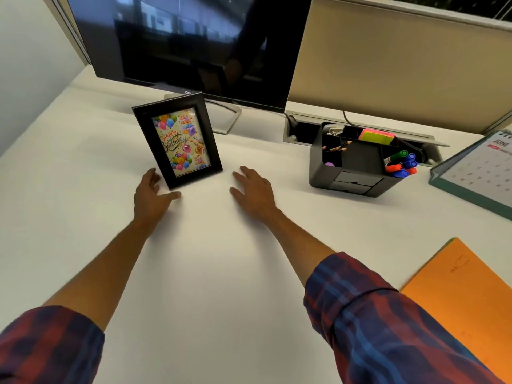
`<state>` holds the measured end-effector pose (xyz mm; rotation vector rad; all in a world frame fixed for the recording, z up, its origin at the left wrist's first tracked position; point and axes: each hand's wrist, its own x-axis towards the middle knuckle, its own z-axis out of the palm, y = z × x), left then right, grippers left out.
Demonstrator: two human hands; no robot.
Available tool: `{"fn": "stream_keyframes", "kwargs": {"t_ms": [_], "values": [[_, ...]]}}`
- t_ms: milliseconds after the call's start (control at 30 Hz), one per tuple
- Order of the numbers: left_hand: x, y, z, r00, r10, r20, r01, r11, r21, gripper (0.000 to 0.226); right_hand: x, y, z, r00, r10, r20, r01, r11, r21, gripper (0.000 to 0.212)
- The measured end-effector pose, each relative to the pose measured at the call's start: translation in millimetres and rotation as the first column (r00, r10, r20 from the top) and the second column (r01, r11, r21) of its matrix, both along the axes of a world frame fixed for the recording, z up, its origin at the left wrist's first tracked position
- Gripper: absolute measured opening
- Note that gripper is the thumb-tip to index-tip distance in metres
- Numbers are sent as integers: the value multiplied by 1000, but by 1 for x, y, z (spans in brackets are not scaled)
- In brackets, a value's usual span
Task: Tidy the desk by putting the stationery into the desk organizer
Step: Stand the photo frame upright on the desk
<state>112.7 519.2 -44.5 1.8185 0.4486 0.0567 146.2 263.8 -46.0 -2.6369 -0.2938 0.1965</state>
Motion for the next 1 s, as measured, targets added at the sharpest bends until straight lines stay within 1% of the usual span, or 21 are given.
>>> {"fn": "stream_keyframes", "kwargs": {"t_ms": [67, 100, 133, 200, 267, 300, 433, 533, 633, 733, 833, 900, 1000], "values": [[-19, -10, -6, 1000, -19, 14, 16, 978, 209, 80, -15, -10, -3, 1000, 7, -9, -7, 1000, -27, 54], [-28, -16, -8, 999, -49, 19, 41, 947, 318, 76, -23, -14, -3, 1000, 5, -22, -6, 999, -35, 54], [-38, -22, -12, 997, -81, 19, 66, 904, 422, 71, -30, -19, -3, 999, 4, -39, -6, 999, -41, 55], [-58, -30, -21, 989, -146, 6, 112, 784, 611, 62, -44, -27, -1, 997, 7, -75, -10, 999, -50, 55], [-77, -39, -28, 981, -192, -18, 146, 674, 725, 61, -58, -38, 3, 995, 8, -101, -15, 998, -61, 56], [-85, -43, -30, 980, -198, -33, 156, 646, 747, 63, -65, -44, 5, 994, 9, -111, -16, 998, -68, 56], [-108, -56, -29, 982, -175, -67, 163, 621, 767, 69, -98, -69, 15, 992, 8, -127, -21, 994, -104, 55], [-123, -68, -31, 981, -173, -83, 170, 578, 798, 63, -124, -89, 25, 992, 9, -123, -27, 989, -144, 54], [-138, -87, -31, 982, -141, -123, 182, 570, 801, 58, -147, -107, 31, 992, 25, -124, -48, 982, -183, 53], [-155, -116, -30, 976, -129, -176, 219, 577, 787, 68, -170, -129, 36, 992, 54, -111, -78, 971, -225, 51], [-172, -148, -32, 968, -163, -191, 250, 547, 799, 74, -190, -151, 41, 991, 93, -99, -117, 953, -281, 46], [-183, -168, -30, 964, -193, -181, 257, 522, 813, 75, -202, -166, 41, 993, 104, -56, -116, 946, -302, 38], [-200, -196, -28, 954, -238, -183, 282, 500, 819, 76, -222, -198, 40, 998, 52, 45, -39, 970, -239, 35]]}}
